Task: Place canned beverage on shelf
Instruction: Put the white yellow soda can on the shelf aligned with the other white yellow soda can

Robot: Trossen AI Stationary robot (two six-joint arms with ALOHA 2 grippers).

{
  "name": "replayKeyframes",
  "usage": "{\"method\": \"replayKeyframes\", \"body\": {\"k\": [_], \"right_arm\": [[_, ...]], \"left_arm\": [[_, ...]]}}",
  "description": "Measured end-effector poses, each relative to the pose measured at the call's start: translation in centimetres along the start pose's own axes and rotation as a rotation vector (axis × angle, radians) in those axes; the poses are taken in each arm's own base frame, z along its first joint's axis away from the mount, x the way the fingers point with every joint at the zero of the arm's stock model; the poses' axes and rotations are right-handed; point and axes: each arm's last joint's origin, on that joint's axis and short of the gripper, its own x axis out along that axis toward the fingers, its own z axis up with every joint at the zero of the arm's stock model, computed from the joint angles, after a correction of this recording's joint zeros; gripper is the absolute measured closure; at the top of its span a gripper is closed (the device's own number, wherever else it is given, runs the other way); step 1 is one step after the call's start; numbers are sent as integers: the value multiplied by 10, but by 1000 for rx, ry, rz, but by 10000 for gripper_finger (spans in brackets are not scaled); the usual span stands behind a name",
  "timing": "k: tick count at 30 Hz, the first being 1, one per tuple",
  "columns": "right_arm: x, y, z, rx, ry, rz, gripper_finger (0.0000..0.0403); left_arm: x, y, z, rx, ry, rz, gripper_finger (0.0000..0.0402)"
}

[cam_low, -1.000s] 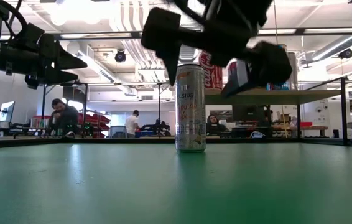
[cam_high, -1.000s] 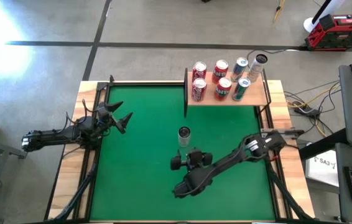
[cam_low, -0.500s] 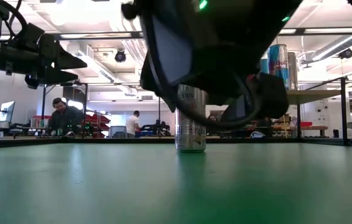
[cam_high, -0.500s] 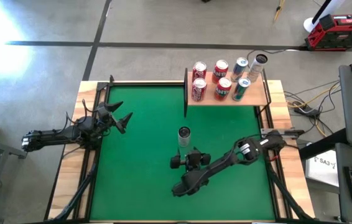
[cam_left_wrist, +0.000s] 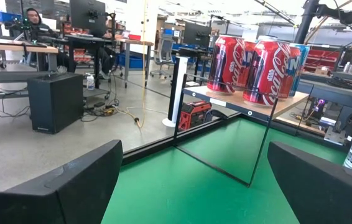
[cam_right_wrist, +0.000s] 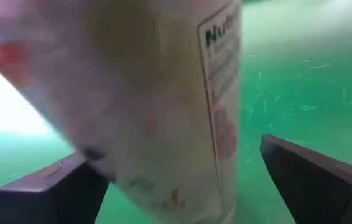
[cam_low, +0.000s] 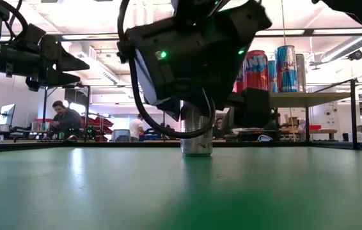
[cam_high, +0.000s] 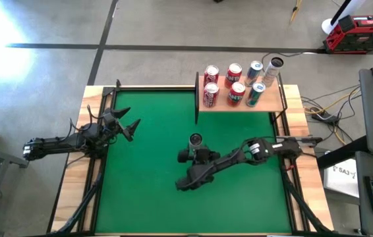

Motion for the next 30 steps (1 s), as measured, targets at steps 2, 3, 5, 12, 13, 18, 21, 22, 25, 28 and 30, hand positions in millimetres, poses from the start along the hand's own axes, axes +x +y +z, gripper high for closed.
{"method": "replayKeyframes", "body": {"k": [2,3,5,12,13,18,21,22,25,28,30], "right_arm": [[4,1,2,-8,15,-22,20],[4,2,2,-13,25,-31,25],[4,3,4,-15,44,-43,42],[5,6,7,-26,62,-57,155],[5,6,8,-35,66,-62,164],[-14,1,15,-90,69,-93,163],[-28,0,26,-52,94,-63,163],[-31,-2,33,-54,101,-68,163],[-42,-7,55,-23,126,-51,163],[-53,-20,77,-11,168,-58,163],[-57,-31,92,-12,206,-77,163]], "left_arm": [[0,0,0,0,0,0,15],[0,0,0,0,0,-1,15],[0,0,0,0,0,0,15],[0,0,0,0,0,0,15],[0,0,0,0,0,-1,15],[0,0,0,0,0,-1,15],[0,0,0,0,0,-1,15],[0,0,0,0,0,0,15],[0,0,0,1,1,0,15],[0,0,-1,4,5,0,15],[0,0,-1,4,6,0,15]]}}
